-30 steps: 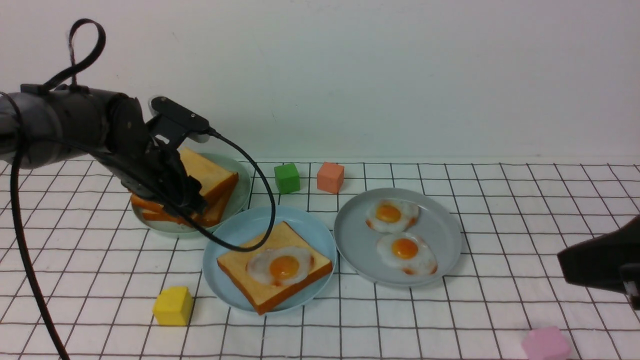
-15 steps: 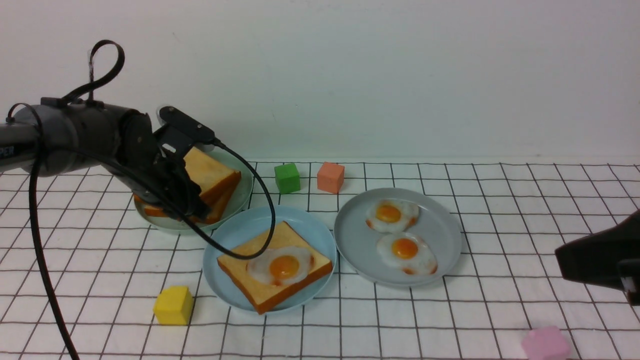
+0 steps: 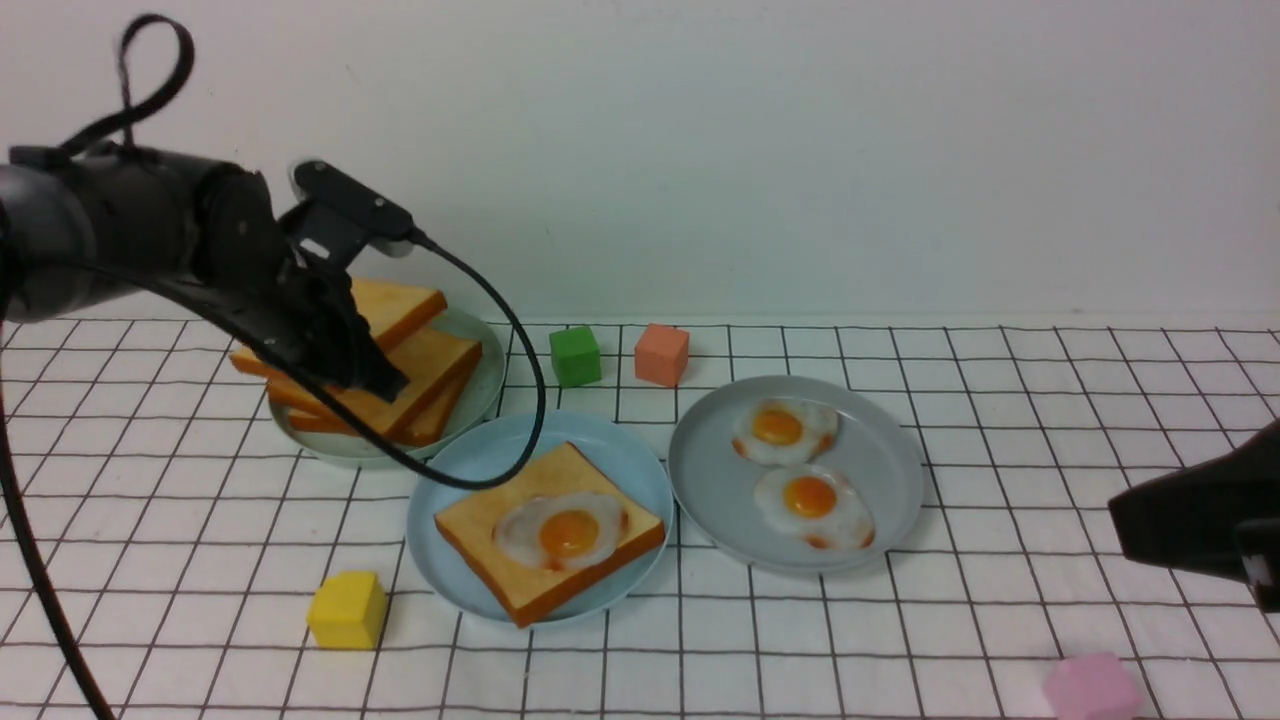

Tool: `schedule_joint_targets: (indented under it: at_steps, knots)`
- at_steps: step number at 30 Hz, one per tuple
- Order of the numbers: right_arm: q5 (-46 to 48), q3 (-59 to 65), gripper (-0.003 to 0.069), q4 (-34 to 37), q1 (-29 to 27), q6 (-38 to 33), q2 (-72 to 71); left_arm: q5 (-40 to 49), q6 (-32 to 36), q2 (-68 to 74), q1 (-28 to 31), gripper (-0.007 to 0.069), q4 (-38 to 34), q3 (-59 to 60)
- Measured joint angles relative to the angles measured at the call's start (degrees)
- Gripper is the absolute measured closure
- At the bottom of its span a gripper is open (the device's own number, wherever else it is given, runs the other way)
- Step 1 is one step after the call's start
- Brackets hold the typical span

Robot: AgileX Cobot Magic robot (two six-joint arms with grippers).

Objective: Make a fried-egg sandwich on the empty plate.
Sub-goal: Use the left arm to place a slice of bread on the fried egg in the middle

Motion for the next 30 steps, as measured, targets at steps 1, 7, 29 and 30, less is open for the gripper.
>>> schedule_joint_targets:
  at_steps: [1, 7, 29, 30]
  knots:
    - [0.0, 0.0, 0.0612, -0.1, 0.0, 0.0, 0.0, 1.1, -0.4, -1.4, -0.9, 0.0613, -0.4, 0.0]
    - [0.0, 0.0, 0.0610, -1.0, 0.0, 0.0, -0.6, 6.8, -4.4, -6.0, -10.8, 0.0613, -2.3, 2.1]
    - [0.0, 0.0, 0.0593, -1.5, 0.1, 0.0, -2.2, 4.9, -8.6, -5.9, -22.7, 0.0600, -1.0, 11.1]
    - [0.0, 0.0, 0.0592, -1.5, 0.1, 0.0, -2.2, 4.9, -8.6, -5.9, -22.7, 0.0586, -1.5, 11.1]
